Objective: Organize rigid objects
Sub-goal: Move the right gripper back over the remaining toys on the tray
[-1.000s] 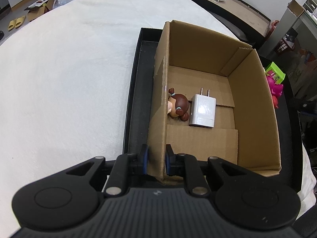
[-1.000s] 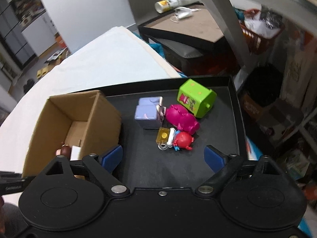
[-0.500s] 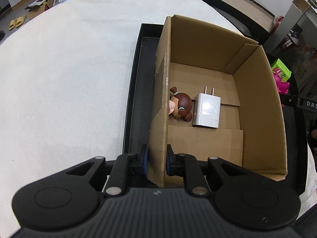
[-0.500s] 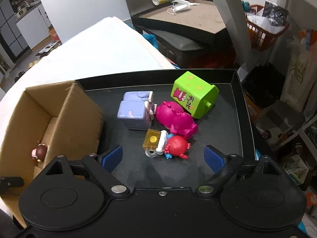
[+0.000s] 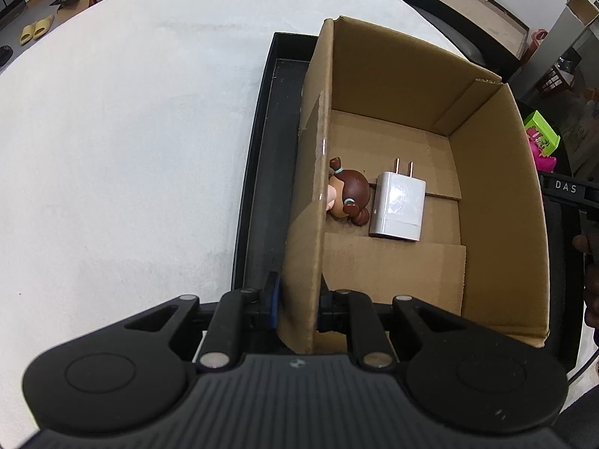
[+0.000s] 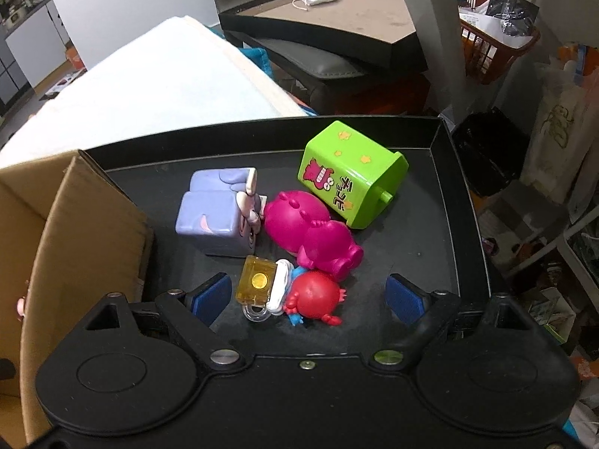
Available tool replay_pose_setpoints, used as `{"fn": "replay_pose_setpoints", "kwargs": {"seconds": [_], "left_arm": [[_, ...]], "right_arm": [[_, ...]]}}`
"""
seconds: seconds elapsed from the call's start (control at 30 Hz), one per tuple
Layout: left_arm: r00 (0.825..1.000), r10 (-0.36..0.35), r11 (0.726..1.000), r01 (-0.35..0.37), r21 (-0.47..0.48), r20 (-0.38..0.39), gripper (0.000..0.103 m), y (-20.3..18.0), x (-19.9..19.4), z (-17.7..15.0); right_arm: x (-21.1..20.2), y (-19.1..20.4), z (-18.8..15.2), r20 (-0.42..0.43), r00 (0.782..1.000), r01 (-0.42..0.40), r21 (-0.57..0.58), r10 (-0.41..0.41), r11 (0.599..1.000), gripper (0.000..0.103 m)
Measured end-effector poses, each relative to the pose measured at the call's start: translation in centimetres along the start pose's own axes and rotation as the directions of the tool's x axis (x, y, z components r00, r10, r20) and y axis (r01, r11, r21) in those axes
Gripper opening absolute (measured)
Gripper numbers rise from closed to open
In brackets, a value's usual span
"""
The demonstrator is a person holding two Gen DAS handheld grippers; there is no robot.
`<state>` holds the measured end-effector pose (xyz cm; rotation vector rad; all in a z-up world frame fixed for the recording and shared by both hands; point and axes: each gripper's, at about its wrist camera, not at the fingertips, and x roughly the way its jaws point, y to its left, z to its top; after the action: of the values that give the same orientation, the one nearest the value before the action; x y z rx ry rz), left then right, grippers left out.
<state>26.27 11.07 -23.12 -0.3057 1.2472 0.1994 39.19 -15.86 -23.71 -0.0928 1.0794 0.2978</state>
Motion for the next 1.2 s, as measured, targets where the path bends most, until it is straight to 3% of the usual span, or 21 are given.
{"fn": "replay_pose_setpoints", "kwargs": {"seconds": [0.23, 0.3, 0.33, 0.37, 0.93, 1.2], "left_arm": [[1.0, 0.005, 1.0, -0.005, -0.015, -0.002, 0.016, 0.1, 0.2, -0.2], [1.0, 0.007, 1.0, -0.007, -0.016, -0.005, 0.016, 0.0, 0.2, -0.2], [1.0, 0.008, 1.0, -0.008, -0.016, -0.006, 0.016, 0.0, 0.2, -0.2], [1.0, 0.01, 1.0, -0.01, -0.015, -0.005, 0.016, 0.0, 0.2, -0.2], [1.0, 0.02, 1.0, -0.02, 0.0, 0.0, 0.016, -0.3, 0.2, -0.2], [1.0, 0.015, 1.0, -0.015, 0.004, 0.001, 0.016, -0.2, 0.2, -0.2]], "right_arm": [[0.5, 0.7, -0.5, -0.013, 0.999, 0.041, -0.058, -0.042, 0.998, 0.085], [0.4, 0.8, -0.7, -0.024, 0.999, 0.032, -0.067, -0.034, 0.997, 0.074], [0.2, 0.9, -0.9, -0.019, 0.999, 0.035, -0.077, -0.037, 0.996, 0.062], [0.0, 1.0, -0.9, -0.016, 0.999, 0.042, -0.086, -0.044, 0.995, 0.059], [-2.8, 0.8, -2.9, -0.042, 0.997, 0.055, -0.089, -0.059, 0.995, 0.059], [-6.0, 1.4, -3.0, -0.02, 0.999, -0.03, -0.03, 0.029, 0.999, 0.059]]}}
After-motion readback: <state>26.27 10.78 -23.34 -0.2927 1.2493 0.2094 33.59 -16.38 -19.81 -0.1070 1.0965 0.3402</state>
